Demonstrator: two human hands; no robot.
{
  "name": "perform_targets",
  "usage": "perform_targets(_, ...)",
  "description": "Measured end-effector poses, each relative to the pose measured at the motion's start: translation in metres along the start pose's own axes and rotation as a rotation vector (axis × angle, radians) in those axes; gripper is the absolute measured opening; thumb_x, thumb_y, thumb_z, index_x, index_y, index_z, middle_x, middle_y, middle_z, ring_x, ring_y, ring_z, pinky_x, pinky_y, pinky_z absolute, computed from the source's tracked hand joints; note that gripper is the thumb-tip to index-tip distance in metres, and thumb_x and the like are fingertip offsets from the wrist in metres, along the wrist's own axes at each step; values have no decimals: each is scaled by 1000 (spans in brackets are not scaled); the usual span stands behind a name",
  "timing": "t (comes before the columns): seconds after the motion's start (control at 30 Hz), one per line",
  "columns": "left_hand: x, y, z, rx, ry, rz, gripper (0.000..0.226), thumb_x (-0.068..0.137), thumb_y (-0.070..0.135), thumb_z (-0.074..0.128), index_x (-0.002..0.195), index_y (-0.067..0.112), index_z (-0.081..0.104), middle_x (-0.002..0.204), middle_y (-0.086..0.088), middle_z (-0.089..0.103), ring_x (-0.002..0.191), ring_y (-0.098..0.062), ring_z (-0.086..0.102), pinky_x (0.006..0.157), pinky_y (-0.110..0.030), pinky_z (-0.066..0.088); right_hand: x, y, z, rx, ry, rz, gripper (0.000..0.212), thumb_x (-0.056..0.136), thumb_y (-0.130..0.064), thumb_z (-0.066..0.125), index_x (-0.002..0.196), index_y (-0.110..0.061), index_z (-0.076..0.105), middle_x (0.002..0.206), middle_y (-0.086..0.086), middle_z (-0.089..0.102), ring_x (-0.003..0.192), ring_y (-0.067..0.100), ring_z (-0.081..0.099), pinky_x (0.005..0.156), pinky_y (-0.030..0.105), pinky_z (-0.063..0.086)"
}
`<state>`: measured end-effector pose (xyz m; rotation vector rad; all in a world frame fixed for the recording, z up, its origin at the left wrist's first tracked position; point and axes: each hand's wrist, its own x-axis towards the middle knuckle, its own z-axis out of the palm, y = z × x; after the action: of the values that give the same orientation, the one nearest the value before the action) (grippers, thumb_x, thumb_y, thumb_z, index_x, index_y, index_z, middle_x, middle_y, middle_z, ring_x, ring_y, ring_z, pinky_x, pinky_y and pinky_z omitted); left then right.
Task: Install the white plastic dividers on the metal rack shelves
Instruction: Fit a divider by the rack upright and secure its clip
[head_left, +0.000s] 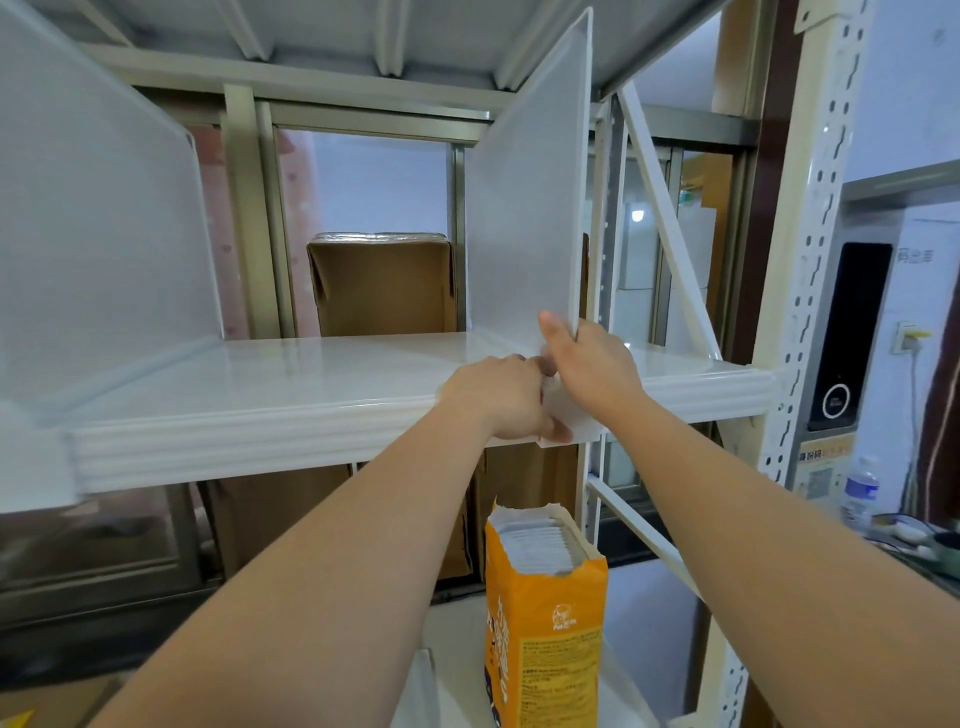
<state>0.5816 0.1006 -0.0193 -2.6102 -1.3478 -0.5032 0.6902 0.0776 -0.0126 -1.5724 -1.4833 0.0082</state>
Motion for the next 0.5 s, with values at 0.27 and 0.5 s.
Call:
perform_targets(0.27,-1,3,1,1,71,-45,62,85,49,52,140,27,33,116,2,63,89,-18,59,73,-34,49,-11,7,11,-144,160,-149,42,102,-35,21,121,-12,51,87,2,55,83,18,59,72,25,39)
perform_targets(0.5,3,4,0,-44,-5,-92,86,83,40,54,149,31,1,132,-1,56,110,-25,58,86,-40,48,-17,2,6,-182,169,-196,39,100,-23,34,136,-10,31,85,8,60,74,18,55,71,30,46)
